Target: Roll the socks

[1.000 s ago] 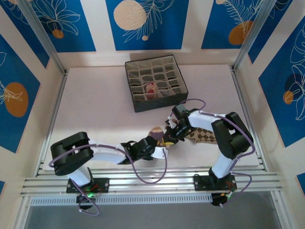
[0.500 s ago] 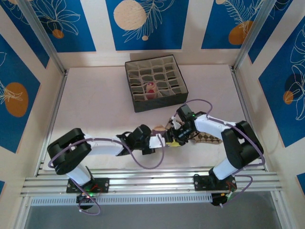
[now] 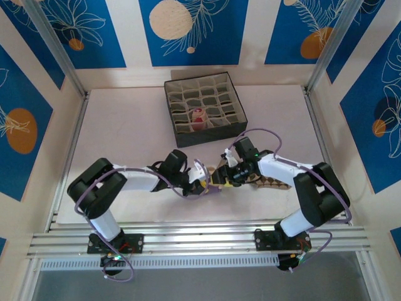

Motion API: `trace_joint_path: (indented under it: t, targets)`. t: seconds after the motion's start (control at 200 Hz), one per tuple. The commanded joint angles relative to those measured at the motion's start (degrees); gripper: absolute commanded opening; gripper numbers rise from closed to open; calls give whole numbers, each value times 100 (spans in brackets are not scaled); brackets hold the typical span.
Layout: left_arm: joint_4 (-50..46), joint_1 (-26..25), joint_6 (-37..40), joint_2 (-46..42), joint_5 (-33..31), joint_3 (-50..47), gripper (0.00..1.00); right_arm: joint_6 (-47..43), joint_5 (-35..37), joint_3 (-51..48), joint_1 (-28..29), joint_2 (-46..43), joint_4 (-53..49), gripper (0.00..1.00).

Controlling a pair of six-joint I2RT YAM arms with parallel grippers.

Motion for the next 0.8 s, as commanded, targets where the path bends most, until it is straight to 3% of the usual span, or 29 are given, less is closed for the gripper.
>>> trace_joint_path:
  t: [0.0,0.135,0.36,0.555,0.795]
  targets:
    - [-759,115,-322,468,456,5,0,-83,-61,168,102,283,99,59]
    - [-831,246,-440,707,640,129,7,-43,105,311,169,622,-27,53]
    - [-985,223,-75,347,383,110,24,221,693,753,148,1313,-824,19]
    - [-1045,-149,582,-870,-1067,-83,29,254,810,856,122,1560,-1112,9]
    - [228,-1093,1492,-2209,-3592,-1040,33,250,787,889,115,1607,-1253,7]
